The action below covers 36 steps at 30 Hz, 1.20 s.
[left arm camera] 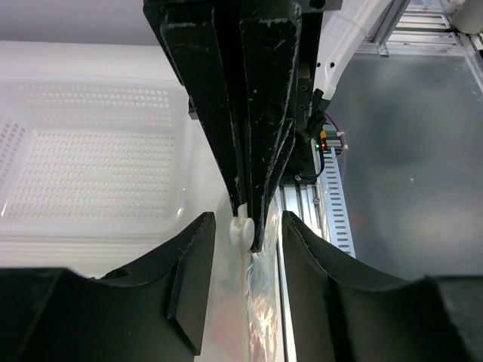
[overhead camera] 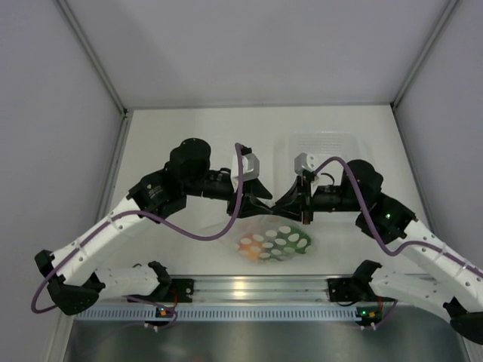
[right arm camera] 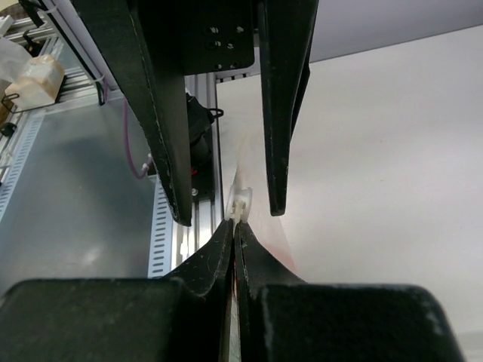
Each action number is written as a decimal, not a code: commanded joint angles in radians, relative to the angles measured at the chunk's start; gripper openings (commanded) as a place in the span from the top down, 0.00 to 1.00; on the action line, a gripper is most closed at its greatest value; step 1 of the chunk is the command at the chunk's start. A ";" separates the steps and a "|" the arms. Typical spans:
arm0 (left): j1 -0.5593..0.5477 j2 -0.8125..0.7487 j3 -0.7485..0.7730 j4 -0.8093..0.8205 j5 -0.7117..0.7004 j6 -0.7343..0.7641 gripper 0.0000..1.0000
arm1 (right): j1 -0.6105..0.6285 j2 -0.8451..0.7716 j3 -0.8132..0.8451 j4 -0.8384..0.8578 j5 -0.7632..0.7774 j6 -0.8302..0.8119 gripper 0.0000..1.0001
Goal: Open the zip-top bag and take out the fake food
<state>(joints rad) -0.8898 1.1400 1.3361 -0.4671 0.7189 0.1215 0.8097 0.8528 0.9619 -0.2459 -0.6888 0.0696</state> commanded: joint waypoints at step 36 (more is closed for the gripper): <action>0.008 0.014 0.015 0.021 -0.003 -0.033 0.76 | 0.019 -0.035 -0.032 0.100 0.008 -0.040 1.00</action>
<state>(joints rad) -0.8852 1.1549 1.3201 -0.4850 0.7136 0.0868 0.8097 0.8272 0.9234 -0.2173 -0.6781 0.0441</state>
